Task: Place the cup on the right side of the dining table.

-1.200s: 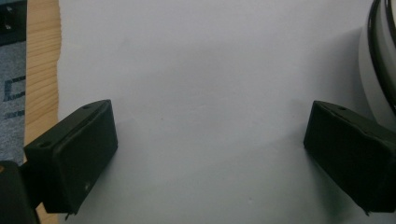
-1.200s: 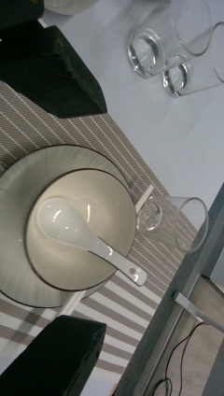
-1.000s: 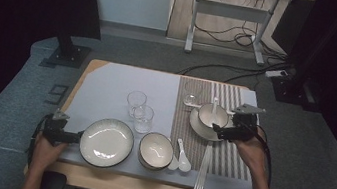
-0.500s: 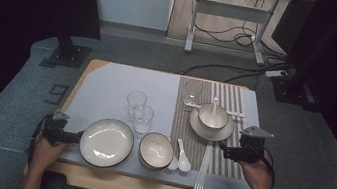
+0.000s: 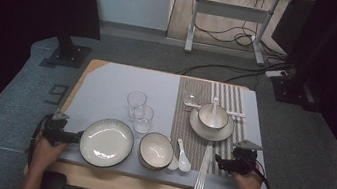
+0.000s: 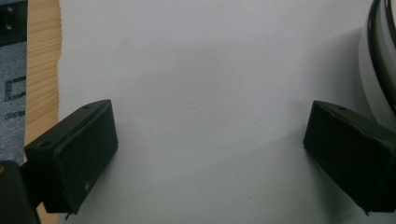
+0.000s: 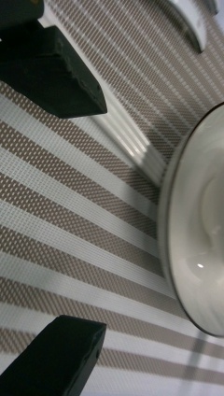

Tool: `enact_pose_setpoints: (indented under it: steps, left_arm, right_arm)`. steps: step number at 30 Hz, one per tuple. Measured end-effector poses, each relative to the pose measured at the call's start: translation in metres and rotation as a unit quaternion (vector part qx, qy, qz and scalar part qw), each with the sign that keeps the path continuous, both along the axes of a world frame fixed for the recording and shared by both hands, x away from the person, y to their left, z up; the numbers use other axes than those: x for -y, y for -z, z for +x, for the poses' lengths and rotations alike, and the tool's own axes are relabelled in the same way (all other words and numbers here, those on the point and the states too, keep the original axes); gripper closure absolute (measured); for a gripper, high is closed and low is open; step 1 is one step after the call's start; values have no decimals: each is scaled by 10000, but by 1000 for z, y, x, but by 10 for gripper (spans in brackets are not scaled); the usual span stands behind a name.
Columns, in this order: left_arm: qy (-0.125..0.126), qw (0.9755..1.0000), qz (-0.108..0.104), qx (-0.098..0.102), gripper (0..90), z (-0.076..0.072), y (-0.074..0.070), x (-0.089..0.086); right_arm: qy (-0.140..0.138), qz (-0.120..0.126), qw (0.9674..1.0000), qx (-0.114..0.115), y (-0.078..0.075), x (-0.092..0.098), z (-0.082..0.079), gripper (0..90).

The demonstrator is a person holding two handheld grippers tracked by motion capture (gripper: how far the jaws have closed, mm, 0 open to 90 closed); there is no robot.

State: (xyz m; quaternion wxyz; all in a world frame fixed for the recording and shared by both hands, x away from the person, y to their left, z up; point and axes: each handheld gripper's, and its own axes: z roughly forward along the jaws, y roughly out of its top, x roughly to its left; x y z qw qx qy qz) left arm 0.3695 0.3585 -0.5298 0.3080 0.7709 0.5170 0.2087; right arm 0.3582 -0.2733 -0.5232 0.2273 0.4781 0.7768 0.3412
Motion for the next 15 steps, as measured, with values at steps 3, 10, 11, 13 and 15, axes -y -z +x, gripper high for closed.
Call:
enact_pose_setpoints:
  steps: [3, 10, 11, 13, 15]
  left_arm:
    - [2, 10000, 1, -1, 27, 0, 0, 0]
    - [1, 10000, 2, 1, 27, 0, 0, 0]
    - [1, 10000, 1, -2, 27, 0, 0, 0]
    - [2, 10000, 4, -1, 27, 0, 0, 0]
    - [2, 10000, 3, -6, 27, 0, 0, 0]
  right_arm:
    - [14, -32, 9999, -116, 9, 0, 0, 0]
    - [-37, -16, 9996, -279, 12, 1, 3, 0]
    - [-33, 12, 9996, -296, 12, 1, 3, 0]
    - [-34, 6, 9996, -294, 12, 1, 3, 0]
    - [-33, 7, 9996, -293, 12, 1, 3, 0]
